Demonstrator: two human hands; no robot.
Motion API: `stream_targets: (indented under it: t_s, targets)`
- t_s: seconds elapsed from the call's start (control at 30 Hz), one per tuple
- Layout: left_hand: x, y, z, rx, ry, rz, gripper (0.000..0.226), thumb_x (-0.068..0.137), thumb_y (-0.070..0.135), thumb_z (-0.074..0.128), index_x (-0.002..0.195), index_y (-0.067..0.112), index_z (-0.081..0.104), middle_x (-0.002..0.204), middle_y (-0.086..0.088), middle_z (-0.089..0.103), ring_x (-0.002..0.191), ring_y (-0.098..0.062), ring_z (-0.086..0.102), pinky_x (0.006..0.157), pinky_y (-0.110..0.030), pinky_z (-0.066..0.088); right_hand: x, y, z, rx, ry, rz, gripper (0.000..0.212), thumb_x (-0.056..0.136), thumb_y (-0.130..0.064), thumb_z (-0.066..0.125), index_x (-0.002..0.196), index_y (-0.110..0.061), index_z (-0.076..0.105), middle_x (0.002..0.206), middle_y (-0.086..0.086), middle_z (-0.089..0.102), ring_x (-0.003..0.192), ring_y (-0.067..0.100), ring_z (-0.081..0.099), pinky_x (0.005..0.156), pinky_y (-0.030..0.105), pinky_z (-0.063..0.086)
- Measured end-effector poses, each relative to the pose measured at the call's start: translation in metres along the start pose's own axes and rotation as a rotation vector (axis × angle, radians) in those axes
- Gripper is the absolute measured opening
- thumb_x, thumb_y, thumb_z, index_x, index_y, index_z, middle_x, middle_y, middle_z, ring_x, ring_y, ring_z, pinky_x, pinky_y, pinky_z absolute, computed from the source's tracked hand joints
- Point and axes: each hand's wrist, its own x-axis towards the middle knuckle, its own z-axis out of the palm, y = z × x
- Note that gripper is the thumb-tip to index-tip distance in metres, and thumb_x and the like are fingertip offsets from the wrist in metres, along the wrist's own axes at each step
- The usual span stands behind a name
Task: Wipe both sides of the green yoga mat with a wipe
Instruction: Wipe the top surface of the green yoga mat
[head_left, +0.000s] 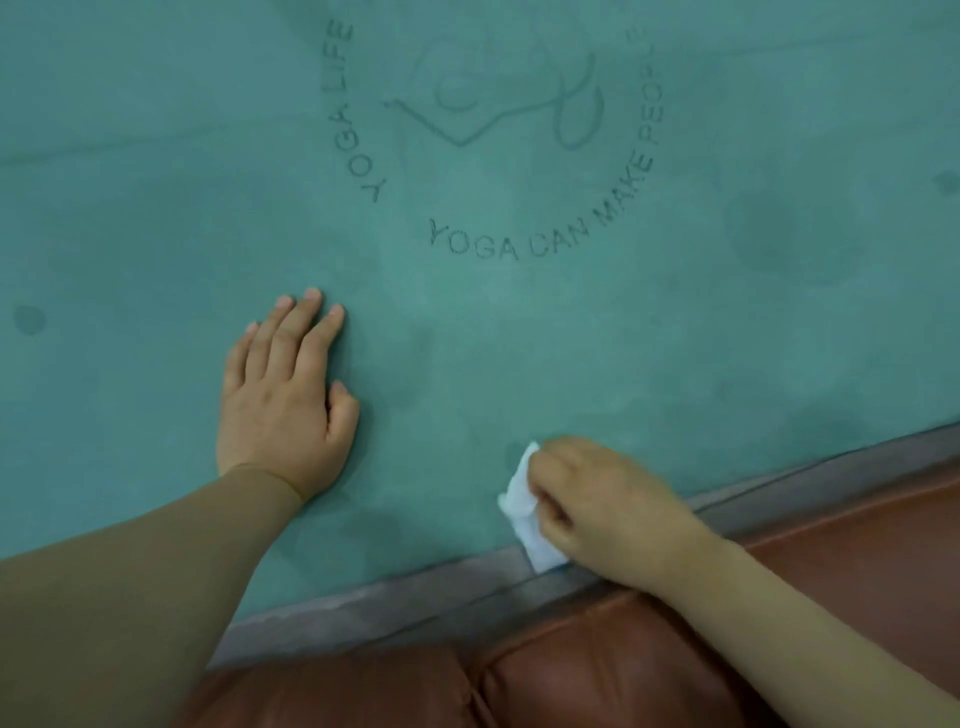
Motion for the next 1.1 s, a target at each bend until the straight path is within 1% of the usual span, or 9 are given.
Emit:
stream_targets:
  t_s: [0.1, 0.2, 0.27, 0.43, 0.53, 0.7, 0.83, 0.97, 1.1]
  targets:
    - [0.001, -0.001, 0.0, 0.006, 0.004, 0.011, 0.065, 0.082, 0.027, 0.037, 0.145, 0.01, 0.044, 0.155, -0.01, 0.038, 0.145, -0.028, 0.028, 0.122, -0.043, 0.015, 0.034, -0.012, 0.001, -0.054, -0.21, -0.625, 0.016, 0.078, -0.019, 0.056, 0.092, -0.018, 0.048, 0.088, 0.002, 0.055, 0.078, 0.021, 0.052, 0.072, 0.031, 0.044]
    - [0.002, -0.001, 0.0, 0.022, -0.001, 0.017, 0.066, 0.081, 0.027, 0.038, 0.145, 0.009, 0.044, 0.154, -0.01, 0.039, 0.144, -0.027, 0.029, 0.121, -0.043, 0.015, 0.11, 0.007, -0.026, -0.144, -0.242, -0.881, 0.015, 0.087, -0.015, 0.042, 0.091, -0.011, 0.056, 0.087, 0.008, 0.055, 0.073, 0.026, 0.05, 0.066, 0.035, 0.04]
    - [0.004, -0.001, -0.001, 0.021, -0.009, 0.016, 0.067, 0.08, 0.026, 0.039, 0.144, 0.009, 0.046, 0.154, -0.011, 0.04, 0.144, -0.027, 0.029, 0.121, -0.041, 0.014, 0.187, 0.027, -0.061, -0.242, -0.082, -0.731, 0.025, 0.084, -0.02, 0.035, 0.093, -0.009, 0.056, 0.087, 0.012, 0.058, 0.075, 0.029, 0.054, 0.064, 0.034, 0.038]
    - [0.005, 0.0, -0.003, 0.04, -0.038, 0.017, 0.066, 0.081, 0.027, 0.039, 0.145, 0.009, 0.045, 0.154, -0.011, 0.039, 0.144, -0.027, 0.028, 0.123, -0.04, 0.011, 0.304, 0.051, -0.122, -0.194, 0.193, 0.3, 0.035, 0.08, -0.013, 0.062, 0.113, -0.007, 0.052, 0.112, 0.014, 0.06, 0.099, 0.032, 0.059, 0.07, 0.032, 0.035]
    - [0.005, -0.001, -0.004, 0.029, -0.054, 0.015, 0.066, 0.081, 0.027, 0.039, 0.144, 0.008, 0.045, 0.154, -0.012, 0.04, 0.144, -0.028, 0.03, 0.122, -0.04, 0.011, 0.213, 0.008, -0.057, -0.145, 0.316, 0.187, 0.024, 0.071, -0.009, 0.066, 0.093, -0.006, 0.059, 0.084, 0.012, 0.062, 0.073, 0.032, 0.059, 0.061, 0.034, 0.033]
    - [0.005, -0.001, -0.004, 0.021, -0.066, 0.012, 0.066, 0.081, 0.026, 0.04, 0.143, 0.007, 0.047, 0.153, -0.012, 0.04, 0.144, -0.029, 0.03, 0.121, -0.042, 0.014, 0.007, -0.048, 0.011, -0.076, -0.049, -0.026, 0.027, 0.068, -0.02, 0.051, 0.089, -0.015, 0.066, 0.078, 0.003, 0.063, 0.069, 0.022, 0.045, 0.067, 0.034, 0.031]
    - [0.005, -0.001, -0.004, 0.029, -0.064, 0.023, 0.065, 0.082, 0.026, 0.039, 0.143, 0.007, 0.046, 0.154, -0.012, 0.039, 0.144, -0.029, 0.03, 0.122, -0.043, 0.014, 0.136, -0.008, -0.02, -0.229, 0.193, -0.012, 0.032, 0.066, -0.014, 0.047, 0.096, -0.008, 0.059, 0.077, 0.008, 0.06, 0.065, 0.027, 0.052, 0.062, 0.034, 0.028]
    - [0.004, -0.002, -0.002, 0.035, -0.053, 0.022, 0.066, 0.081, 0.027, 0.039, 0.143, 0.008, 0.046, 0.154, -0.012, 0.04, 0.144, -0.03, 0.032, 0.121, -0.046, 0.018, 0.301, 0.035, -0.095, -0.223, 0.388, 0.335, 0.036, 0.077, -0.022, 0.064, 0.109, -0.012, 0.053, 0.104, 0.005, 0.062, 0.093, 0.028, 0.057, 0.07, 0.031, 0.025]
    - [0.004, -0.002, -0.002, 0.024, -0.045, 0.021, 0.065, 0.081, 0.026, 0.04, 0.143, 0.008, 0.046, 0.153, -0.013, 0.041, 0.143, -0.031, 0.033, 0.119, -0.048, 0.021, 0.246, 0.018, -0.058, -0.135, 0.433, 0.447, 0.027, 0.082, -0.01, 0.056, 0.108, -0.013, 0.054, 0.099, 0.005, 0.059, 0.088, 0.028, 0.055, 0.071, 0.033, 0.027]
